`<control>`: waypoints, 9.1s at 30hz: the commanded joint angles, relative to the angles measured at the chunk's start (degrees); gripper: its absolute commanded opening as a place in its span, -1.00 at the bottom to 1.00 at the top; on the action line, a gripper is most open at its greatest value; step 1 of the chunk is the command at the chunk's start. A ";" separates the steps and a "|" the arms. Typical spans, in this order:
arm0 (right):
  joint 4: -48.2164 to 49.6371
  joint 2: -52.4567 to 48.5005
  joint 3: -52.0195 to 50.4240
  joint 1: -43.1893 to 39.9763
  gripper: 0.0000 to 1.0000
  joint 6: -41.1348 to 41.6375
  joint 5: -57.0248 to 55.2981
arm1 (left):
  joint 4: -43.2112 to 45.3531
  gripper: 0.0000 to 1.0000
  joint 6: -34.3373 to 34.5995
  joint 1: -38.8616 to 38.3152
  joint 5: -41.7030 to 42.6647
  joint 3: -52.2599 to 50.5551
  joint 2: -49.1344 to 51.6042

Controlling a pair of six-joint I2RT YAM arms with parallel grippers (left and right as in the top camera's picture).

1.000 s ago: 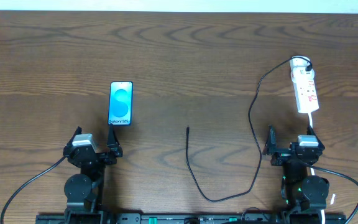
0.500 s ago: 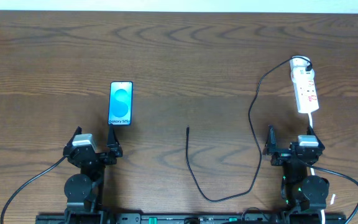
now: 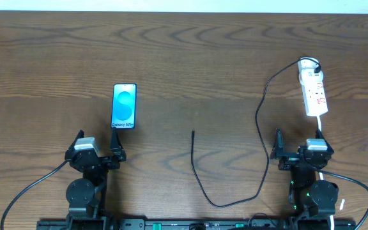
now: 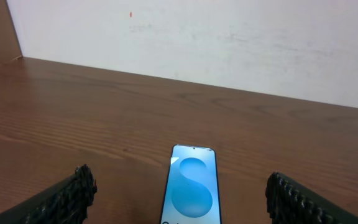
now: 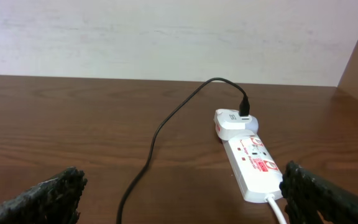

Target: Plug charger to phone and switch on socket

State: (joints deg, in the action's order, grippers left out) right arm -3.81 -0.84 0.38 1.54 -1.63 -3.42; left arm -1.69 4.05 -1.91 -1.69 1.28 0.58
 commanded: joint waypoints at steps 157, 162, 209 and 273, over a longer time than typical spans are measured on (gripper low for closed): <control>-0.22 0.52 -0.07 0.39 0.99 0.94 -0.52 | -0.81 0.79 -0.74 0.28 -1.14 -0.94 -0.33; -0.22 0.52 -0.07 0.39 0.98 0.94 -0.52 | -0.79 0.79 -0.76 0.28 -1.14 -0.94 -0.35; -0.22 0.52 -0.07 0.39 0.99 0.94 -0.52 | -31.34 0.79 1.20 0.24 -0.48 62.07 66.16; -0.22 0.52 -0.07 0.39 0.98 0.94 -0.52 | -52.63 -0.43 -1.86 0.09 8.55 78.58 100.50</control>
State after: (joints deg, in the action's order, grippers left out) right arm -3.81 -0.73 0.38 1.58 -1.48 -3.44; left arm -54.63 2.74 -1.93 6.35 78.85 100.84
